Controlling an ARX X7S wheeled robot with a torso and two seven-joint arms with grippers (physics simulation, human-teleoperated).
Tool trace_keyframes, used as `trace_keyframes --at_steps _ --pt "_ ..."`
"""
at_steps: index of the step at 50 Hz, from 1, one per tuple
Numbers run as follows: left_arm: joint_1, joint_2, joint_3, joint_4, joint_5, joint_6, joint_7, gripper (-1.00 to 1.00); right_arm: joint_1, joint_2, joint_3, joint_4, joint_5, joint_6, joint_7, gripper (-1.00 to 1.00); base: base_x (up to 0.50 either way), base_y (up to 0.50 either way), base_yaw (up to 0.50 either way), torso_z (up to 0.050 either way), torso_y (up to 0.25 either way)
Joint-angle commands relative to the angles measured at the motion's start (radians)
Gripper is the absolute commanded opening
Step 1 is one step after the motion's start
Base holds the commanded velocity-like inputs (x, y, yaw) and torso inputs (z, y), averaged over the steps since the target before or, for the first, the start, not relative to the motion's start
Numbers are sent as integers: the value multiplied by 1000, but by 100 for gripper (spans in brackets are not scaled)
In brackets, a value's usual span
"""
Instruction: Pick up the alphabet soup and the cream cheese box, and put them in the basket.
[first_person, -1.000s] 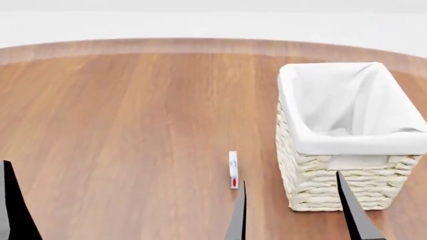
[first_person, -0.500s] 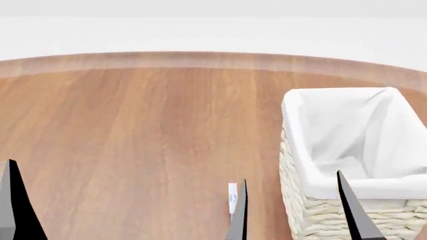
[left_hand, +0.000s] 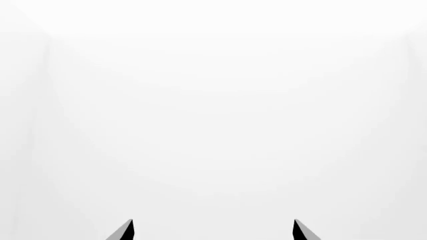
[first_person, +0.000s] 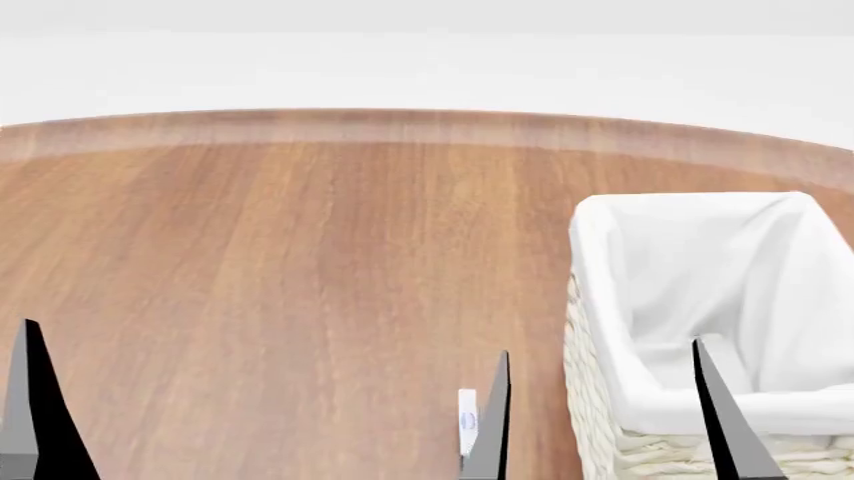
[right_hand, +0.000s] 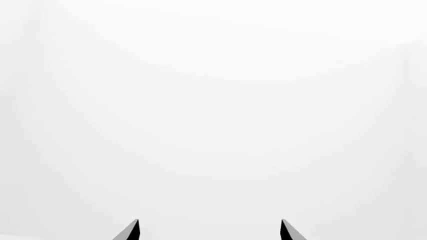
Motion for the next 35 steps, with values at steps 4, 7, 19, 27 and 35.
trace_keyframes --at_steps 4,7,19,27,35 --pt "-1 -7 7 -6 9 -7 -10 100 3 6 -4 6 2 -6 12 100 0 0 0 0 -115" --pt "0 -8 11 -7 14 -8 -11 100 0 8 -6 7 1 -8 13 100 0 0 0 0 -126" --pt "-3 -14 14 -8 16 -10 -18 100 2 13 -8 13 8 -14 20 100 0 0 0 0 -139" --pt "-5 -17 22 -11 22 -13 -22 100 1 18 -10 19 10 -20 24 100 0 0 0 0 -139" --pt "-2 -22 21 -12 24 -12 -27 100 5 21 -15 16 11 -16 27 100 0 0 0 0 -146"
